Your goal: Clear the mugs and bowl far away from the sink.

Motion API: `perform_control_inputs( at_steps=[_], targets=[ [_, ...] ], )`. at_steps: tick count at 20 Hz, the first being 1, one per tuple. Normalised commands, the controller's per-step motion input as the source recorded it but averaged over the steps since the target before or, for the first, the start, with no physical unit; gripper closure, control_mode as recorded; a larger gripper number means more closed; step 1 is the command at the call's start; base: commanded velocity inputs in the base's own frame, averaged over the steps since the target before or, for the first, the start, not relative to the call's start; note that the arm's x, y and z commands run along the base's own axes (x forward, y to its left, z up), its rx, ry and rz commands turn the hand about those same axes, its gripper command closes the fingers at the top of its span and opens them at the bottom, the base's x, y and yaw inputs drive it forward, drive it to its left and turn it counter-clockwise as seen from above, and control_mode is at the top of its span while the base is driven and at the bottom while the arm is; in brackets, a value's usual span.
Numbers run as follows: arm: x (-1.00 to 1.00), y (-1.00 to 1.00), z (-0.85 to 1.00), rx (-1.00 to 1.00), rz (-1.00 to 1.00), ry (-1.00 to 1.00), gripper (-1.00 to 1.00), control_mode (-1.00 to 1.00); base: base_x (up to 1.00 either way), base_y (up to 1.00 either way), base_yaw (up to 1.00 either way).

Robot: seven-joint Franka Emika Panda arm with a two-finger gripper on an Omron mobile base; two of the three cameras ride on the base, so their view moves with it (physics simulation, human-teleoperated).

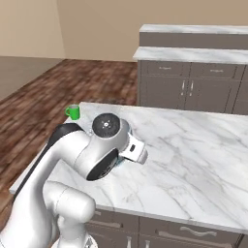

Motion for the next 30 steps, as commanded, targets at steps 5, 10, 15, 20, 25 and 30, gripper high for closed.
perform_control_inputs(
  at_steps=[5, 10, 15, 20, 25, 30],
  targets=[
    [0.06, 0.00, -0.23, -0.02, 0.00, 0.24, 1.00, -1.00, 0.00, 0.00, 0.00],
    [0.01, 0.00, -0.19, 0.01, 0.00, 0.12, 1.00, -1.00, 0.00, 0.00, 0.00],
    [0.01, 0.00, -0.33, 0.10, 0.00, 0.06, 1.00, -1.00, 0.00, 0.00, 0.00],
    [0.13, 0.02, -0.35, 0.13, -0.02, 0.00, 1.00, -1.00, 0.00, 0.00, 0.00],
    [0.50, 0.32, -0.33, 0.07, -0.09, 0.00, 1.00, -1.00, 0.00, 0.00, 0.00],
    [0.69, 0.51, -0.44, 0.00, -0.10, 0.03, 1.00, -1.00, 0.00, 0.00, 0.00]
  ],
)
